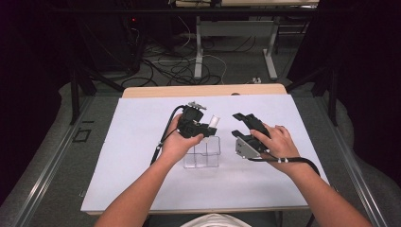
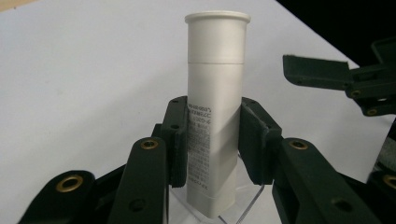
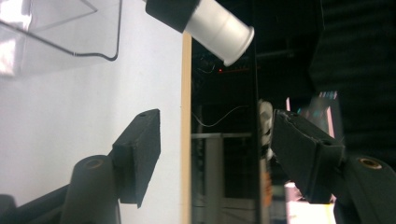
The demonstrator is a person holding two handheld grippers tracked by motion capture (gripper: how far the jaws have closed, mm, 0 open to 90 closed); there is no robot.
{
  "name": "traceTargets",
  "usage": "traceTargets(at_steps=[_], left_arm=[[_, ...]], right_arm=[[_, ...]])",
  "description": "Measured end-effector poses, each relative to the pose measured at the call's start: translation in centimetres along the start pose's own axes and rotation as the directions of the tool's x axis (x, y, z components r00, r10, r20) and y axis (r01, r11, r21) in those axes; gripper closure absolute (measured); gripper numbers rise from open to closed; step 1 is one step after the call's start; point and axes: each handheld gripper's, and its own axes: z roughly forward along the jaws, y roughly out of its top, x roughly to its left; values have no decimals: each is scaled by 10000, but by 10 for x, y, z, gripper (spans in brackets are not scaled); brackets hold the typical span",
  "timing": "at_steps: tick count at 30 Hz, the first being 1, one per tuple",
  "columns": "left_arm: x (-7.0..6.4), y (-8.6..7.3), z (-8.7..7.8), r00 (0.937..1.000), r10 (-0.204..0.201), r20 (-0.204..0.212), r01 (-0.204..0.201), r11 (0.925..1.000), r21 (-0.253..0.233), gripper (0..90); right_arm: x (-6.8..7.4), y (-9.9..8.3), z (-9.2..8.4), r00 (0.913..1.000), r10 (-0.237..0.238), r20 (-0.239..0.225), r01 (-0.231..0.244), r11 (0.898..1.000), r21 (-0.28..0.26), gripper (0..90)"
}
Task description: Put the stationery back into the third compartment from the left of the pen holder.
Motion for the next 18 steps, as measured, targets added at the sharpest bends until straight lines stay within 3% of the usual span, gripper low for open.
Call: traceTargets(at_steps=[2,3,5,6,7,8,9,10,11,13,14,15,16,18], left_arm=[[-2,-5,0,10000,-27,57,30,9977,-679,668],[-2,-7,0,9999,50,132,-40,9969,-781,668],[-5,-11,1,9998,52,197,-28,9929,-1190,667],[-6,-13,1,9997,28,237,3,9915,-1298,667],[-7,-16,2,9994,113,325,-63,9884,-1516,667],[-8,-18,2,9994,12,343,45,9865,-1635,667],[-8,-20,3,9994,135,331,-76,9852,-1713,667],[-10,-23,4,9993,98,363,-28,9826,-1859,667],[-10,-26,5,9995,142,297,-82,9810,-1938,667],[-12,-31,8,9997,89,243,-36,9782,-2076,667],[-13,-32,9,9997,98,202,-51,9760,-2177,667],[-14,-35,10,9999,31,153,5,9732,-2299,667],[-14,-37,11,9999,-46,116,72,9721,-2343,667],[-16,-41,13,10000,-58,-27,50,9711,-2388,667]], right_arm=[[4,-6,-3,9947,1031,17,-1031,9946,79,301],[7,-9,-4,9864,1640,-60,-1640,9864,106,293],[11,-14,-6,9596,2812,-75,-2812,9596,55,285],[14,-19,-8,9366,3504,-87,-3504,9366,16,273],[16,-21,-8,9202,3915,9,-3915,9202,-16,258],[19,-25,-9,8926,4509,-3,-4509,8926,-54,247],[21,-27,-10,8733,4873,4,-4873,8733,-31,244],[23,-29,-11,8478,5302,93,-5300,8478,-164,232],[25,-33,-12,8103,5859,121,-5856,8103,-207,212],[29,-38,-13,7583,6519,46,-6516,7582,-236,193],[30,-40,-13,7275,6861,-19,-6859,7272,-262,191],[31,-41,-13,7101,7041,-47,-7038,7097,-316,180],[32,-44,-14,6873,7262,-122,-7262,6869,-265,153],[33,-46,-14,6533,7571,-58,-7569,6529,-294,149]])
